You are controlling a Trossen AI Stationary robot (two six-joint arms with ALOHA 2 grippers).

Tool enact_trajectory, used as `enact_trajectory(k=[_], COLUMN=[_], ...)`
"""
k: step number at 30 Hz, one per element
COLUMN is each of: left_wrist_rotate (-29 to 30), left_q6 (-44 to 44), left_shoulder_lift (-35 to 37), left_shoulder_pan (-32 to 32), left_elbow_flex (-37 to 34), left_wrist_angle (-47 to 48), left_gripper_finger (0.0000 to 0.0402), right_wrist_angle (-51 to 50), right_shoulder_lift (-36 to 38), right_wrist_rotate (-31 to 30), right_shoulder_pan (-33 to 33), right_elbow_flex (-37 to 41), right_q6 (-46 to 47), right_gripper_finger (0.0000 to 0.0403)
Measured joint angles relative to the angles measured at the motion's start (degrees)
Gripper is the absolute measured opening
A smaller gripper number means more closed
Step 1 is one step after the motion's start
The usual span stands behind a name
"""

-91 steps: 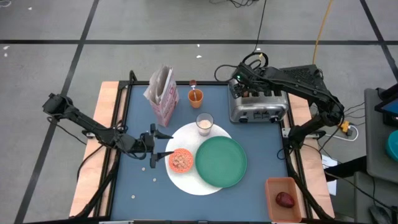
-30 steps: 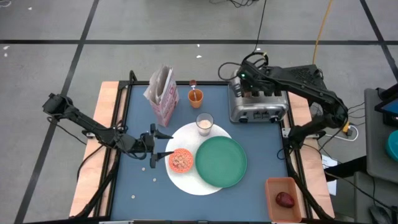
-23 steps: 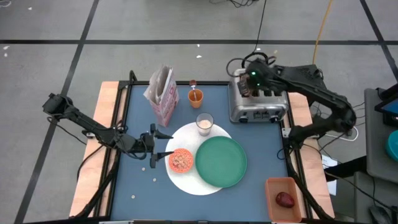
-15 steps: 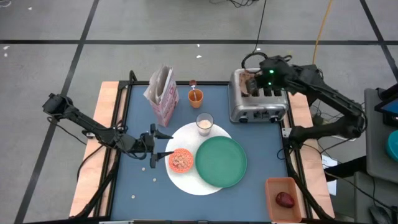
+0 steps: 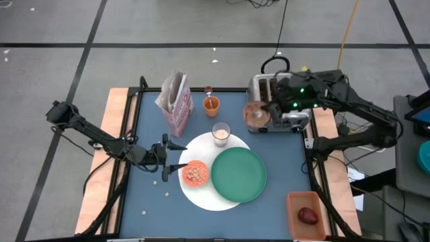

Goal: Arrange a breakfast setting
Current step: Put the toast bread on the green plate

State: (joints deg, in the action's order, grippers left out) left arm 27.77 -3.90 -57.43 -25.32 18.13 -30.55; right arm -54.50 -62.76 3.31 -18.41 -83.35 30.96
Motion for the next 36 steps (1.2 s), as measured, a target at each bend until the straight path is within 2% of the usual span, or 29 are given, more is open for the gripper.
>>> enact_trajectory(k=[11,15,20,29,36], left_wrist_rotate=[0.00,0.00,0.00,0.00,0.01], left_q6=[-0.12,-0.53,-0.70,-1.16,-1.21], left_shoulder_lift=[0.00,0.00,0.00,0.00,0.00], left_shoulder_pan=[0.00,0.00,0.01,0.01,-0.23], left_elbow_flex=[0.00,0.00,0.00,0.00,0.00], left_wrist_angle=[0.00,0.02,0.02,0.37,0.39], left_gripper_finger=[0.0308,0.0308,0.0308,0.0308,0.0308], right_wrist_angle=[5.09,5.13,7.47,10.53,11.61], right_shoulder_lift=[-9.36,-12.59,-16.43,-24.39,-27.32], right_wrist_rotate=[0.00,2.82,2.95,2.97,5.15], right_shoulder_pan=[13.17,16.70,20.71,25.84,26.40], right_elbow_flex=[0.00,0.00,0.00,0.00,0.35], right_q6=[1.38,1.40,1.38,-0.59,-1.93], right_gripper_finger=[0.0075,0.0075,0.0075,0.0075,0.0069])
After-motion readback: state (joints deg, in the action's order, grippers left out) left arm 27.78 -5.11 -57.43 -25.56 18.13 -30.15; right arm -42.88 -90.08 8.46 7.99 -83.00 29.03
